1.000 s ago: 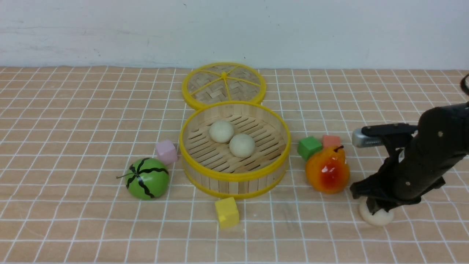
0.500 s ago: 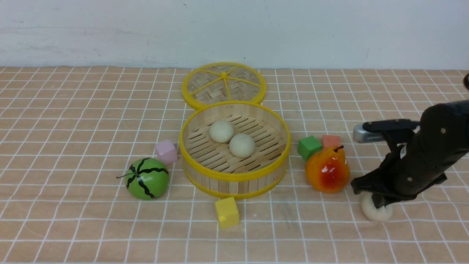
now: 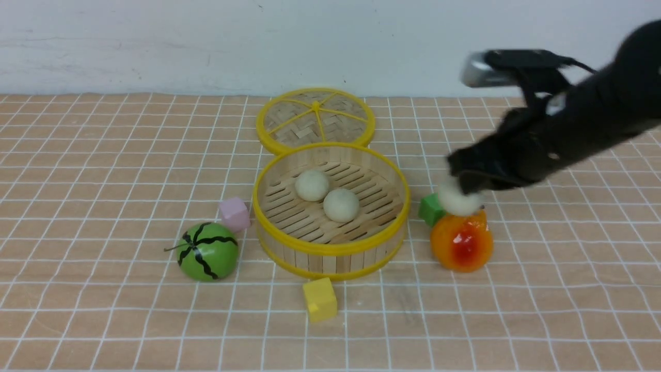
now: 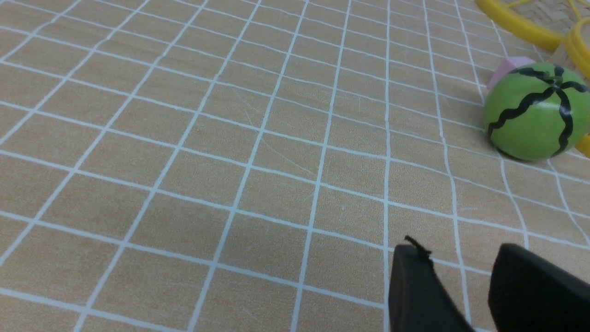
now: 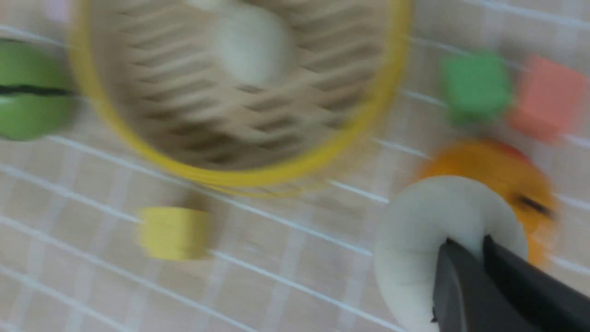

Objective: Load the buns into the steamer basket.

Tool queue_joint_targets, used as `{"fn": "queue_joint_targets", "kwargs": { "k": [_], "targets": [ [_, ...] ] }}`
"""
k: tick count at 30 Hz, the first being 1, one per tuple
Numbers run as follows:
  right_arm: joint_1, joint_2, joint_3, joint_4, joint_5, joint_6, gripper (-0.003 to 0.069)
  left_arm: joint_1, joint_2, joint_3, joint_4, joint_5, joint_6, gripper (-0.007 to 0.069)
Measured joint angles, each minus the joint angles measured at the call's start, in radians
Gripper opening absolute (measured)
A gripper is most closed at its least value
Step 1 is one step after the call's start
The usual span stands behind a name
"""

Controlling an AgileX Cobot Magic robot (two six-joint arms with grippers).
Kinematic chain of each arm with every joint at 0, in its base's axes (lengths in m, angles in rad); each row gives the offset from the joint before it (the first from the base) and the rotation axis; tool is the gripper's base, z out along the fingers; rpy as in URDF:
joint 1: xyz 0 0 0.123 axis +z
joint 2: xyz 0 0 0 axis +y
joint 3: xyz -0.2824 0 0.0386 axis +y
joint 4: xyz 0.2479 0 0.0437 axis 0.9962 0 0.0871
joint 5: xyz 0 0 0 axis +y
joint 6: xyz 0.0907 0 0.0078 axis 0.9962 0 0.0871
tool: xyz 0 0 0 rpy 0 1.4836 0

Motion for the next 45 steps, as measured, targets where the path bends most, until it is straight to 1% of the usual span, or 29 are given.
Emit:
{"fn": "queue_joint_targets", "kwargs": {
  "k": [1, 3, 4, 7, 8, 13, 19, 24, 29, 32, 33, 35, 36, 37, 38, 41, 43, 45],
  "targets": [
    [0.041, 0.030, -0.028, 0.044, -0.030, -0.028, 0.0004, 0.000, 0.000, 0.000, 0.000, 0.000, 0.000, 0.0238],
    [0.066, 0.066, -0.054, 0.073, -0.057, -0.050, 0.0004, 0.000, 0.000, 0.000, 0.000, 0.000, 0.000, 0.0238],
    [0.094, 0.107, -0.085, 0.100, -0.085, -0.072, 0.0004, 0.000, 0.000, 0.000, 0.000, 0.000, 0.000, 0.0238],
    [0.118, 0.180, -0.125, 0.114, -0.122, -0.089, 0.0004, 0.000, 0.000, 0.000, 0.000, 0.000, 0.000, 0.0238],
    [0.122, 0.241, -0.161, 0.115, -0.154, -0.098, 0.0004, 0.000, 0.000, 0.000, 0.000, 0.000, 0.000, 0.0238],
    [0.089, 0.373, -0.239, 0.104, -0.231, -0.105, 0.0004, 0.000, 0.000, 0.000, 0.000, 0.000, 0.000, 0.0238],
    [0.048, 0.431, -0.251, 0.087, -0.275, -0.105, 0.0004, 0.000, 0.000, 0.000, 0.000, 0.000, 0.000, 0.0238],
    [0.035, 0.472, -0.253, 0.074, -0.283, -0.105, 0.0008, 0.000, 0.000, 0.000, 0.000, 0.000, 0.000, 0.0238],
    [0.035, 0.487, -0.253, 0.040, -0.280, -0.105, 0.0039, 0.000, 0.000, 0.000, 0.000, 0.001, 0.000, 0.0238],
    [0.034, 0.486, -0.255, 0.019, -0.280, -0.105, 0.0129, 0.000, 0.000, 0.000, 0.000, 0.001, 0.000, 0.0238],
    [0.034, 0.483, -0.255, 0.016, -0.275, -0.105, 0.0186, 0.000, 0.000, 0.000, 0.000, 0.001, 0.000, 0.0238],
    [0.034, 0.473, -0.255, 0.016, -0.262, -0.105, 0.0251, 0.000, 0.000, 0.000, 0.000, 0.001, 0.000, 0.0238],
    [0.034, 0.461, -0.255, 0.016, -0.243, -0.105, 0.0311, 0.000, 0.000, 0.000, 0.000, 0.001, 0.000, 0.0238],
    [0.034, 0.459, -0.255, 0.016, -0.243, -0.105, 0.0321, 0.000, 0.000, 0.000, 0.000, 0.001, 0.000, 0.0238],
    [0.034, 0.434, -0.255, 0.016, -0.221, -0.105, 0.0390, 0.000, 0.000, 0.000, 0.000, 0.001, 0.000, 0.0238],
    [0.034, 0.353, -0.255, 0.016, -0.161, -0.105, 0.0514, 0.000, 0.000, 0.000, 0.000, 0.001, 0.000, 0.0238],
    [0.034, 0.288, -0.255, 0.016, -0.113, -0.105, 0.0564, 0.000, 0.000, 0.000, 0.000, 0.001, 0.000, 0.0238],
    [0.034, 0.191, -0.255, -0.001, -0.036, -0.105, 0.0586, 0.000, 0.000, 0.000, 0.000, 0.001, 0.000, 0.0238]
  ]
}}
